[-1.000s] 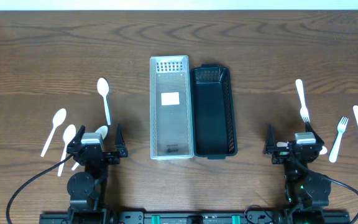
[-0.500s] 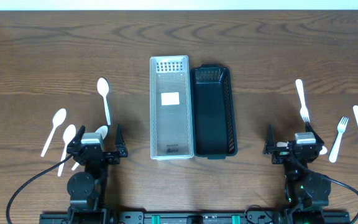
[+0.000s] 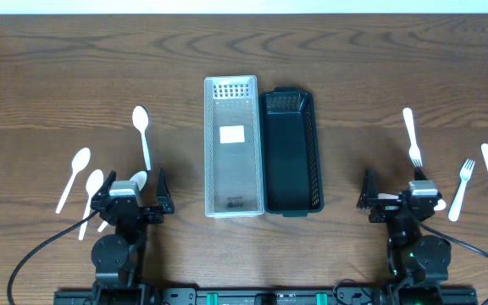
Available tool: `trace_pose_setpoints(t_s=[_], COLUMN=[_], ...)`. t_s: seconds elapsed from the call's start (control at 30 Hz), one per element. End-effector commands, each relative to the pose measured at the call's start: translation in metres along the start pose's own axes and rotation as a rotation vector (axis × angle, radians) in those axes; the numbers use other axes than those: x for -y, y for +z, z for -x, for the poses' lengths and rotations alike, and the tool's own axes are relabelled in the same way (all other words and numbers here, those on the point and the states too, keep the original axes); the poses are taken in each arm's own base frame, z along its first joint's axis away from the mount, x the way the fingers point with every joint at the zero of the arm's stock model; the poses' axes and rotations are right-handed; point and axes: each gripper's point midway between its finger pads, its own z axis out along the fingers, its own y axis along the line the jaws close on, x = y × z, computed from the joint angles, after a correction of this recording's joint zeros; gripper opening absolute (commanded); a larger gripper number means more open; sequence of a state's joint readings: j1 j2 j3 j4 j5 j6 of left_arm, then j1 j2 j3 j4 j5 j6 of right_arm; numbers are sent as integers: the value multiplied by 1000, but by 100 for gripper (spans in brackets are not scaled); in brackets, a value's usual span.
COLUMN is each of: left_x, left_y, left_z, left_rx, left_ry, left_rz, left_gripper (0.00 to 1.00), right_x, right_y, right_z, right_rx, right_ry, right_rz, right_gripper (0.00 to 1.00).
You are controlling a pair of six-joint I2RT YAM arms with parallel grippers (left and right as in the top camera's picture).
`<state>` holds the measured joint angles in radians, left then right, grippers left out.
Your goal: Pack container
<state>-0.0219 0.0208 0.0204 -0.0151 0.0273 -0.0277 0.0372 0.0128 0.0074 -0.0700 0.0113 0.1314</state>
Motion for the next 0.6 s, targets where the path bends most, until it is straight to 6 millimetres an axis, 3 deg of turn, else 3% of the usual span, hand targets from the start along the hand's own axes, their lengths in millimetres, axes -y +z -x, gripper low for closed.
trace_pose_setpoints(t_s=[0.0,0.1,0.27,0.4,0.57], left_x=[9,23,27,31,41], left_y=[-2,-8,-12,3,23], left_z=[11,31,66,91,106], left_rx=[18,18,-91,-249,-491], left_ry=[-154,-156,-159,-164,-180], left_rz=[-48,-121,-105,-85,-85], left_gripper=[98,98,98,98,98], right_x=[-14,-26,-27,-21,-16], right_y=[-1,-6,-18,-22,-17], right_z=[2,19,50,66,83], right_rx=[-13,0,-56,-195,-443], right_ry=[236,236,155,153,178], right_rz=[74,134,107,45,-35], right_gripper=[99,99,99,99,99])
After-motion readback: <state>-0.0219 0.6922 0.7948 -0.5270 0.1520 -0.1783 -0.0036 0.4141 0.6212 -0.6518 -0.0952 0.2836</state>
